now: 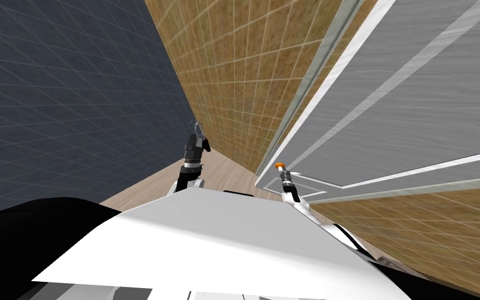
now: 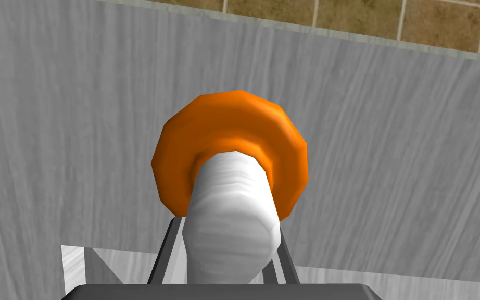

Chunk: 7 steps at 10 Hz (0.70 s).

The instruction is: Pull the door open

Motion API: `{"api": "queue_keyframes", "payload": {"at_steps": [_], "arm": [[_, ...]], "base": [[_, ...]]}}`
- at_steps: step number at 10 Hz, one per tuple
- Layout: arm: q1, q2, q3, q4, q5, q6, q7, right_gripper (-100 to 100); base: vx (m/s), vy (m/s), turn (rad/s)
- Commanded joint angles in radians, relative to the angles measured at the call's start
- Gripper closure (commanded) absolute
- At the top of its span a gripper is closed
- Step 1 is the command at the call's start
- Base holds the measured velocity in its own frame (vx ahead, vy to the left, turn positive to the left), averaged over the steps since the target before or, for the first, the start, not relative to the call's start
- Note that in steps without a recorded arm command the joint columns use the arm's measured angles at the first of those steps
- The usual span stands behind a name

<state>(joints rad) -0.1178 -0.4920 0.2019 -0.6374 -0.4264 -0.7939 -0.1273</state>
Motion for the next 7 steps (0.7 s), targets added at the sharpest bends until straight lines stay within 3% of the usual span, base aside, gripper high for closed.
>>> {"api": "queue_keyframes", "payload": {"at_steps": [1,5,6,7], "arm": [[0.015,-0.021,0.028,-0.007,0.007,-0.021,-0.024,100],[0.041,-0.056,0.080,-0.030,0.018,-0.051,-0.067,100],[0.037,-0.044,0.077,-0.029,0.018,-0.044,-0.060,100],[0.059,-0.065,0.106,-0.036,0.018,-0.073,-0.082,100]], "base": [[-0.239,-0.077,0.121],[-0.235,-0.070,0.091],[-0.087,-0.023,0.029],[-0.167,-0.042,0.140]]}}
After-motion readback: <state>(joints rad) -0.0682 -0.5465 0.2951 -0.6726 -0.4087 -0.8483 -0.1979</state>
